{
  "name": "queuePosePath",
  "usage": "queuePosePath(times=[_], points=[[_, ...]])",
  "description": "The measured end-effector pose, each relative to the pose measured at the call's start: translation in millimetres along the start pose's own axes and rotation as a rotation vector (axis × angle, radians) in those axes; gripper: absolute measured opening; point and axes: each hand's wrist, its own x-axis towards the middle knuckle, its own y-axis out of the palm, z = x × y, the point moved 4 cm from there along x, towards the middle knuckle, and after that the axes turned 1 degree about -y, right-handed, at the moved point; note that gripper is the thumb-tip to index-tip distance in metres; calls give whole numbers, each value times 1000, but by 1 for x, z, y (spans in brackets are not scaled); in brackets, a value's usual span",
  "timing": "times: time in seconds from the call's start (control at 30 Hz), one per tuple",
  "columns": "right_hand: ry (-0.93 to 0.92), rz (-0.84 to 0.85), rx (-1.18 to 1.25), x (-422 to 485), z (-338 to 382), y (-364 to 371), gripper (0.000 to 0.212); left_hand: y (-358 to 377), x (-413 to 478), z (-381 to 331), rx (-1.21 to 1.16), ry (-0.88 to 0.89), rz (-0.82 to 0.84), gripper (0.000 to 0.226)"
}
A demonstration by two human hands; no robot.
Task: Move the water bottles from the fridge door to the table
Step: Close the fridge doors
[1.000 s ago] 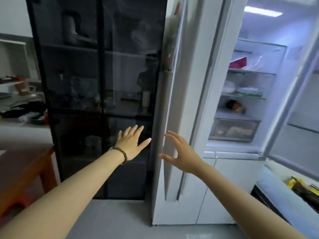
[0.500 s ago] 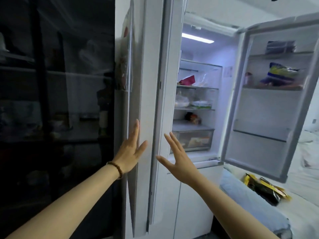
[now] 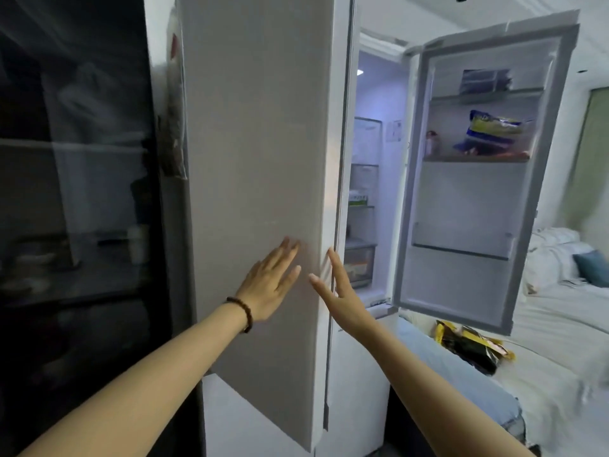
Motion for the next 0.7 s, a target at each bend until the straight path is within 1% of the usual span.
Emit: queuePosePath(times=[0.17, 0.27, 0.33, 0.4, 0.5, 0.6, 0.7], points=[[-31, -66, 41, 47, -41, -28, 70, 24, 57, 24, 197, -102, 15, 58], [-44, -42, 83, 79, -71, -43, 74, 48, 91, 32, 276, -134, -46, 63], [-64, -5, 105, 102, -89, -54, 79, 64, 114, 34, 332, -145, -108, 74], [-69, 35, 148, 125, -103, -64, 77, 81, 136, 37, 379, -166, -167, 82], [-84, 69, 237, 162, -126, -74, 74, 102, 168, 51, 423, -215, -266, 75], [-55, 72, 295, 196, -150, -73, 80, 115, 195, 73, 550, -189, -380, 65], [-41, 39, 336, 230, -171, -71, 72, 129, 223, 95, 608, -162, -451, 61]])
